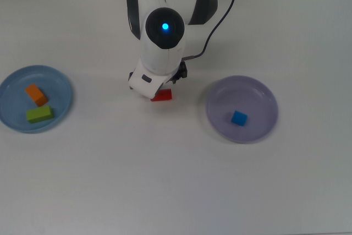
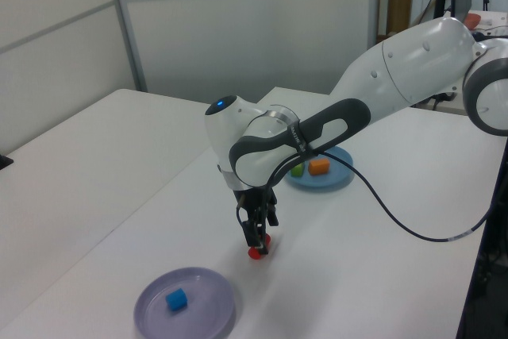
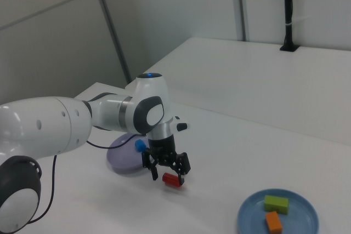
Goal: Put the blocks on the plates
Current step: 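Move the gripper to the red block and grasp it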
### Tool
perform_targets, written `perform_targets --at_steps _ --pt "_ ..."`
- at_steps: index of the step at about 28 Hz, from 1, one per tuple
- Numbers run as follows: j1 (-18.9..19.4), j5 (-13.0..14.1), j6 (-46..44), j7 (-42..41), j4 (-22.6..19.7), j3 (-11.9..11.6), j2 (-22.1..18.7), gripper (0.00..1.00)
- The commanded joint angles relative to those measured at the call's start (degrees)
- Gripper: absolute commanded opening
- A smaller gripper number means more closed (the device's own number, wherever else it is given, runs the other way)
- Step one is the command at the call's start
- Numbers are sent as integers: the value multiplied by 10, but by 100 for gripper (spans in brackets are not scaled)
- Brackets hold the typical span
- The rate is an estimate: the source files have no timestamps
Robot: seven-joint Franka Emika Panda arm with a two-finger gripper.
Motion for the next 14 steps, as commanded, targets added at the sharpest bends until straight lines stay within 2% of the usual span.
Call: perform_targets --at_steps 1,8,9,10,14 --pt "-1 14 33 -16 -11 -2 3 100" --pt "0 13 57 -15 -8 -2 19 100" --pt "0 13 59 -14 -8 -2 19 96" --pt "1 13 66 -14 -9 -2 19 81" --pt "1 14 74 -14 -9 -2 18 49"
